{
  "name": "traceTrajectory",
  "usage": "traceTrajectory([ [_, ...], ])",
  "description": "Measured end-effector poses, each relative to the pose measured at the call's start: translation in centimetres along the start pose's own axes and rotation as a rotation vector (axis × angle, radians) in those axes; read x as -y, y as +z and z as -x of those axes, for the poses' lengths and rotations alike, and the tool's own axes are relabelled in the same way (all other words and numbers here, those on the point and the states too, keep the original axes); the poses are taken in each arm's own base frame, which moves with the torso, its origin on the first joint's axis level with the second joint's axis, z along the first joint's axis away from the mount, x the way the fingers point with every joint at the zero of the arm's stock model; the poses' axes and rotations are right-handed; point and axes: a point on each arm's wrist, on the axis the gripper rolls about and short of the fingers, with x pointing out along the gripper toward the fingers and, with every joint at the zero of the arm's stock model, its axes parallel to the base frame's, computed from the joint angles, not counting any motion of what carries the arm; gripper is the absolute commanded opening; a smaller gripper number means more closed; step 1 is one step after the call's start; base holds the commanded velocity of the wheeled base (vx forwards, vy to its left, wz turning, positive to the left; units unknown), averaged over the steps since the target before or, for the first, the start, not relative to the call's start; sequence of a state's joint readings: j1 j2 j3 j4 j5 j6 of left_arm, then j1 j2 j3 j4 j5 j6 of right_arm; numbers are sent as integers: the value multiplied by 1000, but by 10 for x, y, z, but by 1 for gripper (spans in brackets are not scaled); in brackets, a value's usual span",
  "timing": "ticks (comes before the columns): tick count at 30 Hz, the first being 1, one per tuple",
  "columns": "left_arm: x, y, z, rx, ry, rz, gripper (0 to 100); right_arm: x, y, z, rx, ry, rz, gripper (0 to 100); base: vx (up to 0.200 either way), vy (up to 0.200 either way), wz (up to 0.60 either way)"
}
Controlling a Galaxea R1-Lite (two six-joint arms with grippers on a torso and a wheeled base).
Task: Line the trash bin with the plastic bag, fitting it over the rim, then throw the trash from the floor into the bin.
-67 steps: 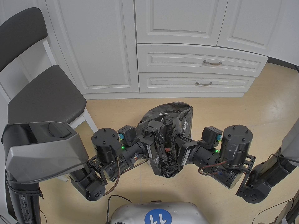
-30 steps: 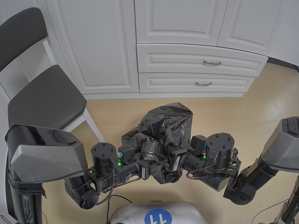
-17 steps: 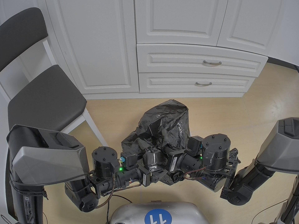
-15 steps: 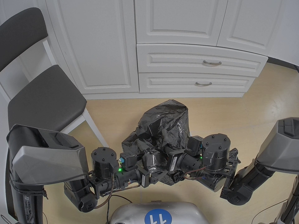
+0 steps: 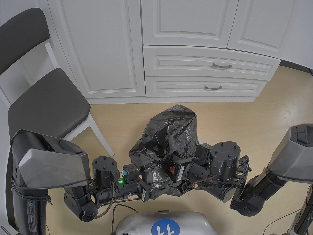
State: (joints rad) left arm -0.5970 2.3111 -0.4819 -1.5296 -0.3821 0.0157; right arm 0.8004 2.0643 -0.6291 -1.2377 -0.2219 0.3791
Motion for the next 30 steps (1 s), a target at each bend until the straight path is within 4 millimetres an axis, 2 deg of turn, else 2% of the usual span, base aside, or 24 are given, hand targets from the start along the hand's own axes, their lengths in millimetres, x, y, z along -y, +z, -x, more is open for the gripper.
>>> traceTrajectory([
  [8,2,0,-2,2,-12,71,100,-7,-8,-1,-20,17,-9,0,0,0,0],
  [23,5,14,-15,64,-21,155,100,-25,-22,-9,-1,79,-64,0,0,0,0],
  [30,7,22,-28,123,90,201,100,-29,-24,-12,13,66,-69,0,0,0,0],
])
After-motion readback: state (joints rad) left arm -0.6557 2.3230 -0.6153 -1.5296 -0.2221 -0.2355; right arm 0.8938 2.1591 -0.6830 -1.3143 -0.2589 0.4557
